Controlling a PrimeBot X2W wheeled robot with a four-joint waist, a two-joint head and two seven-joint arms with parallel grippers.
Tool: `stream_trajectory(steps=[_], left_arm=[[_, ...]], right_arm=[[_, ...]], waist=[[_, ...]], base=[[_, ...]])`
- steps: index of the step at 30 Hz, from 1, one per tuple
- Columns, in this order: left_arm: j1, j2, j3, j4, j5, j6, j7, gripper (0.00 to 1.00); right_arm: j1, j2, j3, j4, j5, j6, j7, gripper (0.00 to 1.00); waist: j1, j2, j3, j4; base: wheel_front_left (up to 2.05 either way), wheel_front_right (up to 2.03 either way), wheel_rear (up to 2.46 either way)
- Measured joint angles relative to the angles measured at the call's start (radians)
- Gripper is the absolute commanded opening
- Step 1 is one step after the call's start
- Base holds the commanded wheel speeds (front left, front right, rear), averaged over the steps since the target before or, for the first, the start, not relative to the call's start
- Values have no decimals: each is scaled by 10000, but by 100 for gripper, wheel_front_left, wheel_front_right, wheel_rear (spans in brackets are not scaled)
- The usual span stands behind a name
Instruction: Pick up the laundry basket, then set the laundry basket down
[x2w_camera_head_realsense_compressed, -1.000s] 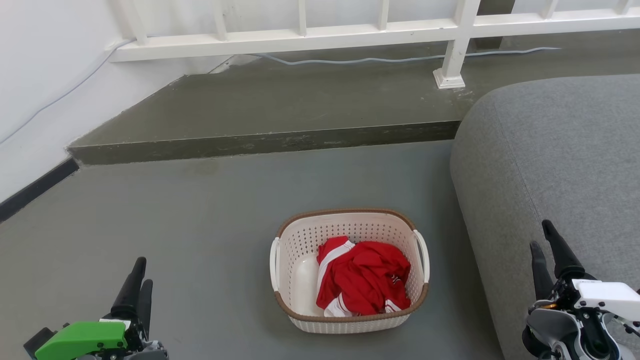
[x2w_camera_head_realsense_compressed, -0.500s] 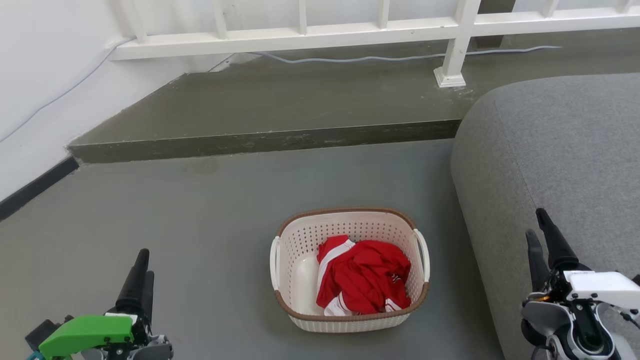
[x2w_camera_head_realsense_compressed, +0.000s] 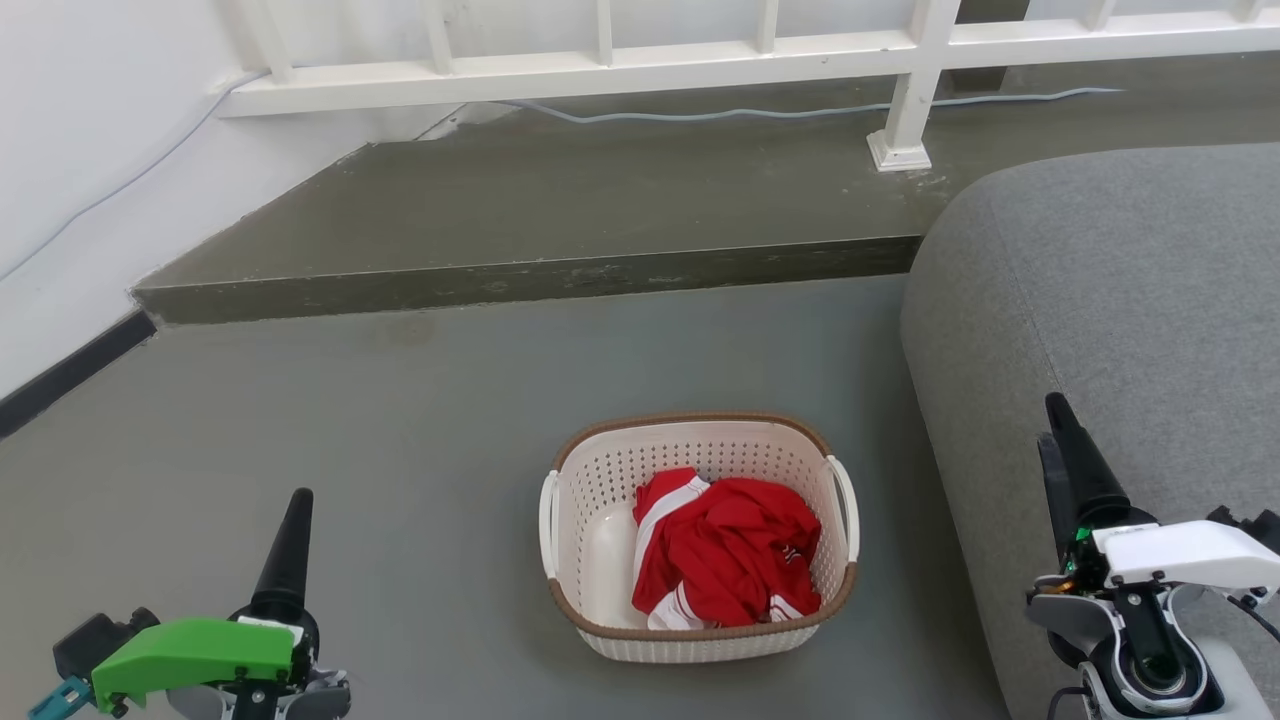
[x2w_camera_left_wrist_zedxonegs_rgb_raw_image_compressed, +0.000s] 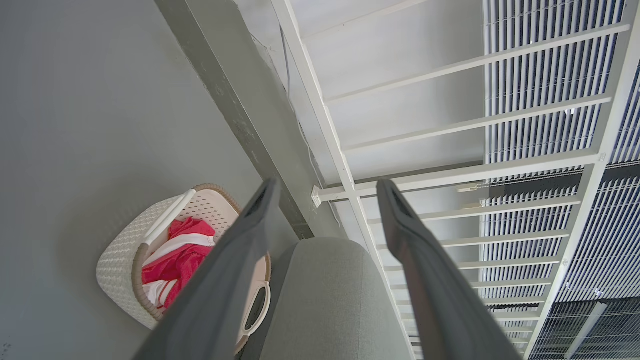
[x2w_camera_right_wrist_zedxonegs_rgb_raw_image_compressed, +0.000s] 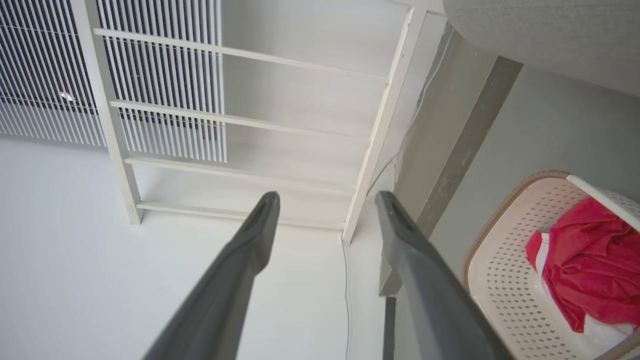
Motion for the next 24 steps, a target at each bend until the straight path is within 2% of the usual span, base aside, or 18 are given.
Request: stream_trajectory(steps=[9, 24], left_arm=[[-18, 180, -357, -31, 1250, 0, -314, 100], [-100, 301, -556, -203, 4034, 31, -798, 100]], right_arm=[[-28, -366, 625, -104, -1122, 4, -353, 100], [-282, -752, 1317, -100, -3544, 8, -915, 100]], waist=[[0, 0, 22, -1], [0, 0, 27, 9]], base=[[0, 0, 0], [0, 0, 0]])
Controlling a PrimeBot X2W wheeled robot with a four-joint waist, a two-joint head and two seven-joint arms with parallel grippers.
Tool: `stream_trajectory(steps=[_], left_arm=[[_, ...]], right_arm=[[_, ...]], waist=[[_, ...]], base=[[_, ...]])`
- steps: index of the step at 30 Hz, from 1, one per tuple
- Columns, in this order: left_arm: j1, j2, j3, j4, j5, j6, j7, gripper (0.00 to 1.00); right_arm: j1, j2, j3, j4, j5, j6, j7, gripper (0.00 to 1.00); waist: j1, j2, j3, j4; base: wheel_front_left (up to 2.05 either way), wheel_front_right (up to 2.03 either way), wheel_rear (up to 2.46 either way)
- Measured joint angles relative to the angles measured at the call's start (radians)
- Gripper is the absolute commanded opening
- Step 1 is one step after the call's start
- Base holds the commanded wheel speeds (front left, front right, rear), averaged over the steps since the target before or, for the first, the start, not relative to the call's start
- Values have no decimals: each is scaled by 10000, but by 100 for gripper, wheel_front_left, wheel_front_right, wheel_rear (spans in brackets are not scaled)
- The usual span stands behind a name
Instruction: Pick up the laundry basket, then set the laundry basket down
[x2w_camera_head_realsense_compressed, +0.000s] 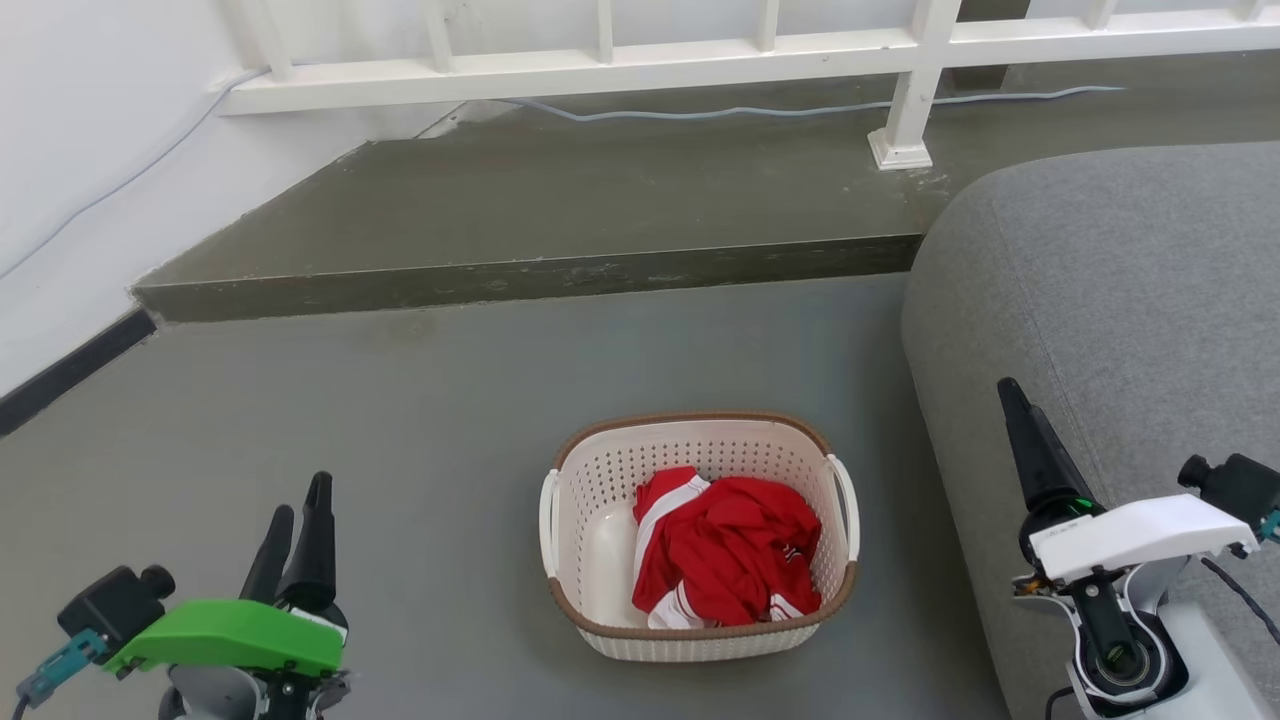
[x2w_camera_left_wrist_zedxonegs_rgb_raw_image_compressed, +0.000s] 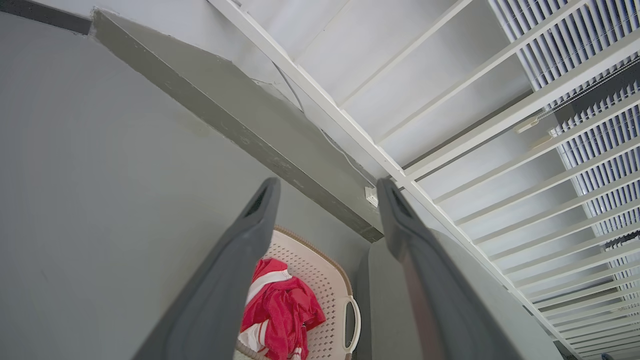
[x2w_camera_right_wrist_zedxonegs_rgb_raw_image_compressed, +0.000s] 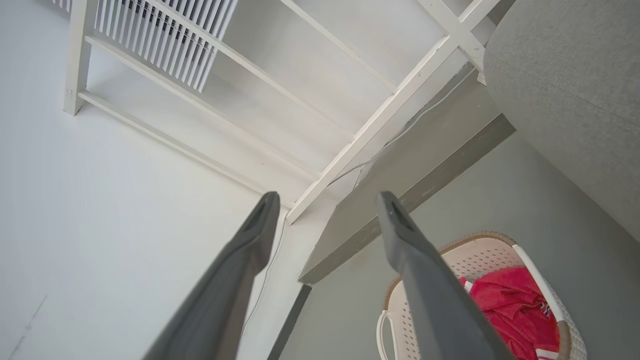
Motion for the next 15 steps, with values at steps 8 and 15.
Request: stream_trajectory(steps=[8, 15], left_arm=[[-73, -4, -178, -184, 1444, 140, -303, 100], [-74, -46, -293, -257, 2585, 222, -596, 100]], right_arm=[[-141, -48, 313, -2, -1348, -92, -263, 100], [-142, -75, 420, 12, -2541, -360, -569, 100]], waist=[[0, 0, -24, -20], [0, 0, -40, -41]], base=[[0, 0, 0], [0, 0, 0]])
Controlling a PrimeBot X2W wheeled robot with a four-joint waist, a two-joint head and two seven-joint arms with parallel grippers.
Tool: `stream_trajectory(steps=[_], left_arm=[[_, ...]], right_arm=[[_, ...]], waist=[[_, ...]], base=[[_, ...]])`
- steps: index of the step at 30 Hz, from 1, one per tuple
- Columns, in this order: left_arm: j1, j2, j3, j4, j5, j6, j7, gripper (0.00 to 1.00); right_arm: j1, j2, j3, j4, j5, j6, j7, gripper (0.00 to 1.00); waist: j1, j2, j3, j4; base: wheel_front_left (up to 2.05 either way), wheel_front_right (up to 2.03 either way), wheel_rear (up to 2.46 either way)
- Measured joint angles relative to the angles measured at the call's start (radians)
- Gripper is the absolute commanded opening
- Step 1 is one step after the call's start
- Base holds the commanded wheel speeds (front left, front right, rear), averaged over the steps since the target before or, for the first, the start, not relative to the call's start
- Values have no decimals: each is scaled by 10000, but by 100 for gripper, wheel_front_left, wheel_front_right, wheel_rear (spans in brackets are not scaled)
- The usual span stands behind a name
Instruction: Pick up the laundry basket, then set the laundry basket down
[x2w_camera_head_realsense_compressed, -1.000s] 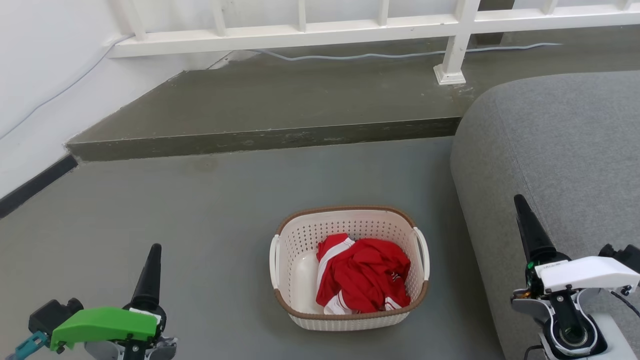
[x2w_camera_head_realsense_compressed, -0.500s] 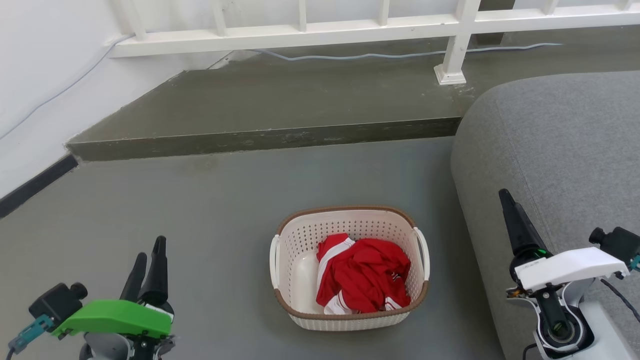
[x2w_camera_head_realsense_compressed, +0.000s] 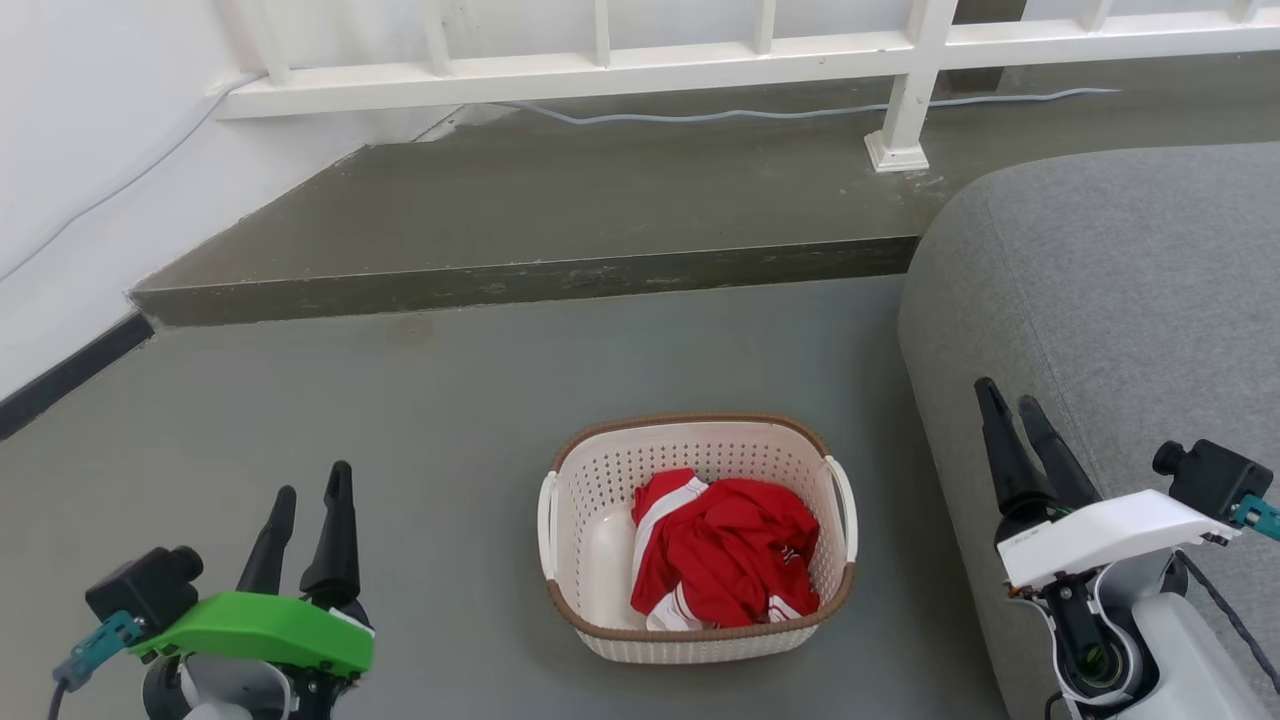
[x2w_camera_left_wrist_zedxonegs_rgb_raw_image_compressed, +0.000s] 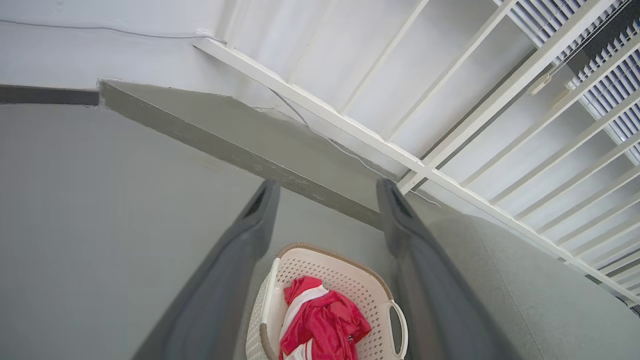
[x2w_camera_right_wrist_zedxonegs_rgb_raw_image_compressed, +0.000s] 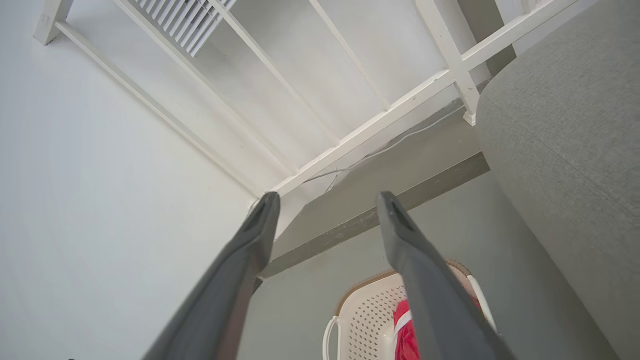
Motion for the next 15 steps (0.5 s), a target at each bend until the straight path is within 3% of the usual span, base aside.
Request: stream_trajectory(steps=[15], left_arm=[[0, -136, -142, -240, 1935, 12, -493, 100]], right_arm=[[-8, 73, 230, 8, -1885, -259, -516, 100]], waist=[[0, 0, 26, -6]], base=[[0, 0, 0]])
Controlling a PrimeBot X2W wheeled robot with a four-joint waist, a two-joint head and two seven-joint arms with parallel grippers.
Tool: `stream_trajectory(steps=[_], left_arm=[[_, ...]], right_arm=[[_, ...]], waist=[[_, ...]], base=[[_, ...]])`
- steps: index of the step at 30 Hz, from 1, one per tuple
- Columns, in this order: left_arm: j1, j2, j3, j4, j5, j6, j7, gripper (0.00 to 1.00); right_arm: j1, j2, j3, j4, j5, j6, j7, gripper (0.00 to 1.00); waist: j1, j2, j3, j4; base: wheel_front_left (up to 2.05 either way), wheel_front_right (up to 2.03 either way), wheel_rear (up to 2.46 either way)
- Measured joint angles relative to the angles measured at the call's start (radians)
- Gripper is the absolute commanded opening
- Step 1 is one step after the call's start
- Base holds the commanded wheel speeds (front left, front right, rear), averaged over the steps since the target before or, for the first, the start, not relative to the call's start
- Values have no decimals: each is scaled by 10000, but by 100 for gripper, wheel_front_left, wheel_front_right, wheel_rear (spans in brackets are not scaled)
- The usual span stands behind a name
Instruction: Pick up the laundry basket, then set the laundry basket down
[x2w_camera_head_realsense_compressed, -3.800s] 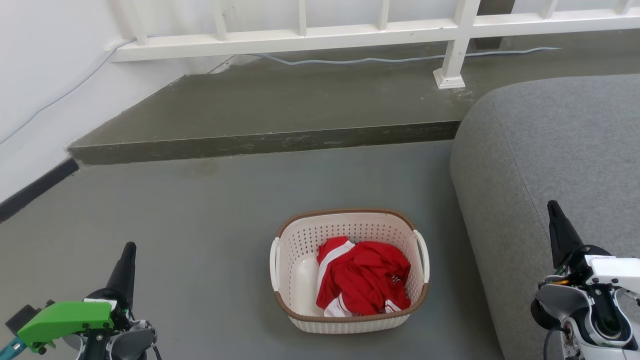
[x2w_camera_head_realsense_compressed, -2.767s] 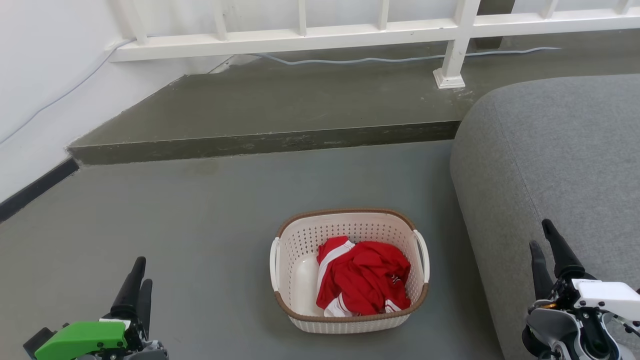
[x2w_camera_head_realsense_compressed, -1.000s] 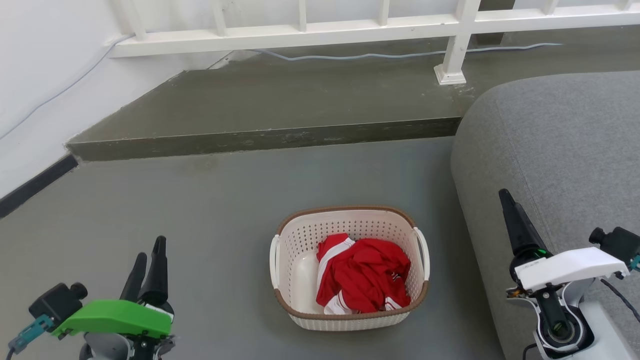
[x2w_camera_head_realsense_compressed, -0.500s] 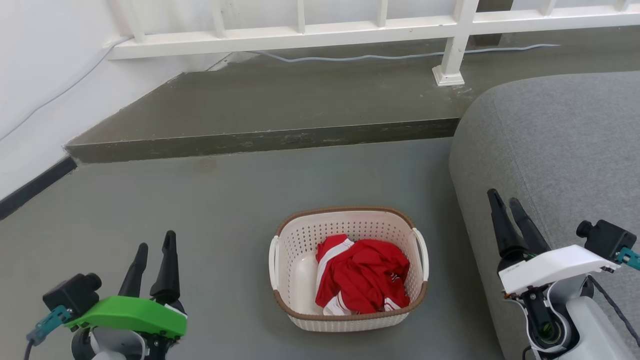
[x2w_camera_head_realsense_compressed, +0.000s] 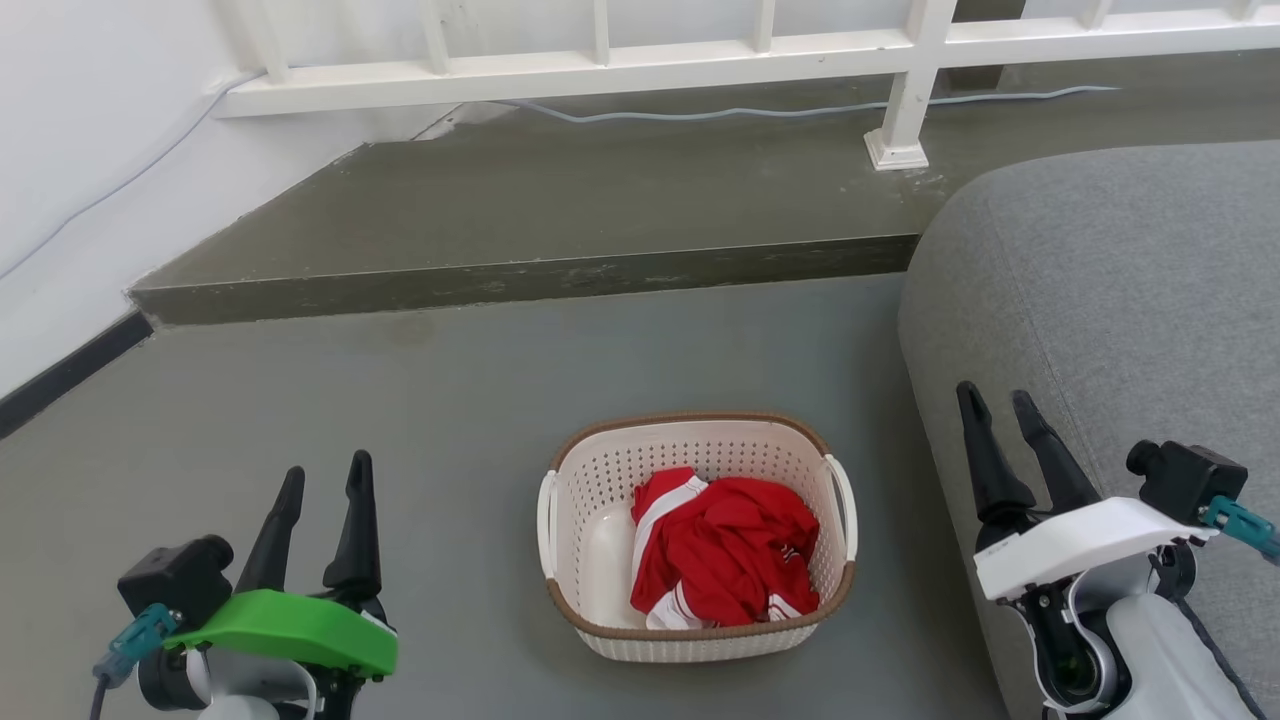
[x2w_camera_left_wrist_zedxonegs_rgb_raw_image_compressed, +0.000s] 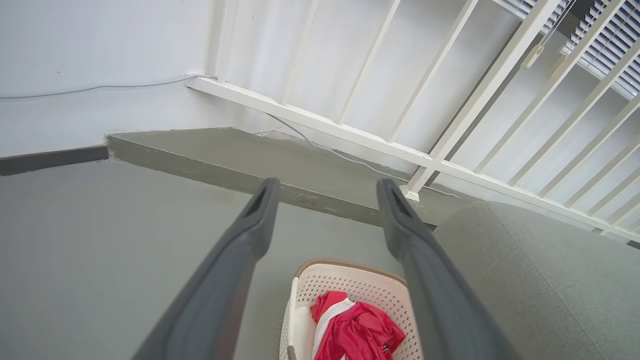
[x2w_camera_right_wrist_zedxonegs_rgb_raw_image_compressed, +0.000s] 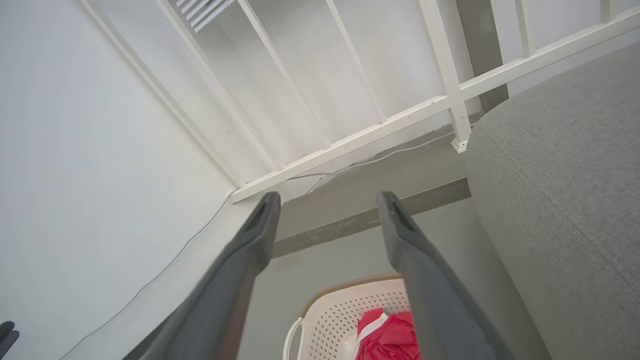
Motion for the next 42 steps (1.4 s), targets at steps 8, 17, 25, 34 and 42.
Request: stream_trajectory(steps=[8, 17, 25, 34, 42], left_arm=[[0, -19, -59, -59, 826, 0, -263, 100], [-2, -36, -113, -146, 1967, -4, -598, 100], [-3, -56, -104, -148, 2036, -58, -610, 100], [-3, -71, -59, -132, 2046, -69, -610, 100], [-3, -79, -25, -107, 2090, -109, -610, 100]], right_arm=[[-42, 4, 77, 40, -953, -15, -203, 100], [-201, 38, 159, 50, -2061, -15, -554, 100], [-201, 113, 56, 102, -2234, 0, -568, 100], [-201, 209, -104, 207, -2339, 17, -570, 100], [-201, 276, -190, 268, -2523, 48, -570, 100]], waist=[[0, 0, 33, -1], [0, 0, 50, -28], [0, 0, 54, -48], [0, 0, 55, -52], [0, 0, 60, -74]], base=[[0, 0, 0], [0, 0, 0], [0, 0, 0], [0, 0, 0], [0, 0, 0]])
